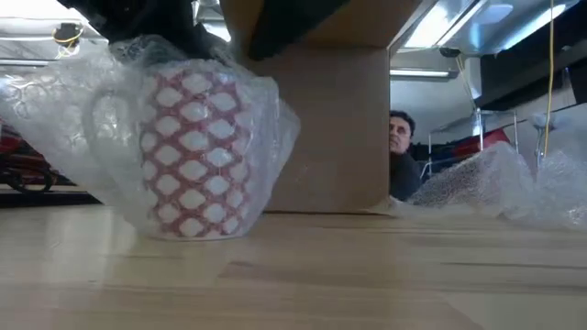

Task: Wrap mug
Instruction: Wrap the red mug with the bubble wrap

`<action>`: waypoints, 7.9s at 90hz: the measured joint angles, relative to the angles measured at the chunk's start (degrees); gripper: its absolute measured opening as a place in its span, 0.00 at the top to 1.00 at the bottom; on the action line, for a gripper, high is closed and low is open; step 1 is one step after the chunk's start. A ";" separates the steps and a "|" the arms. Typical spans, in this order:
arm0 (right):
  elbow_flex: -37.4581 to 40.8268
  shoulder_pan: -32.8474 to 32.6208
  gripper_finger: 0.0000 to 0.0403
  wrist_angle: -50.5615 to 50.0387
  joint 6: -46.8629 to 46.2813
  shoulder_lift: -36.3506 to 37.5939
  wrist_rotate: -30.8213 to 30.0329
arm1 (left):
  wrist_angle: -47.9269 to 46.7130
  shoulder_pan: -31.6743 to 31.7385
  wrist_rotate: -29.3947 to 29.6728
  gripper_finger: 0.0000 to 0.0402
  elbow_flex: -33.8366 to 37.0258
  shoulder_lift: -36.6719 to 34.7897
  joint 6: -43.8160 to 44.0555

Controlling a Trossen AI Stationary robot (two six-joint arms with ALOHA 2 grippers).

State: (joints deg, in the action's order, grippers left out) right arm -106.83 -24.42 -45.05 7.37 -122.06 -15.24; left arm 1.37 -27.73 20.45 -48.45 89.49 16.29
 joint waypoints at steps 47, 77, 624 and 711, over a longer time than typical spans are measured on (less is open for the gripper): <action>0.01 2.07 0.57 1.80 5.04 -6.08 3.32 | -15.07 -2.68 -3.33 1.00 -0.28 -12.38 5.42; 0.09 2.11 0.57 1.99 4.89 -6.17 4.78 | -20.93 -4.94 2.03 1.00 4.77 -16.13 11.62; -13.18 6.06 0.57 -14.84 -12.23 -3.12 4.34 | -1.41 -8.33 13.27 1.00 14.73 -9.86 19.53; -2.45 7.67 0.57 -2.80 -12.87 -3.46 17.26 | -0.22 -8.72 13.29 1.00 14.73 -9.84 19.26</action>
State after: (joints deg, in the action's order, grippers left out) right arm -109.27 -16.75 -47.85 -5.50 -125.51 2.02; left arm 1.15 -36.45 33.73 -33.71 79.66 35.55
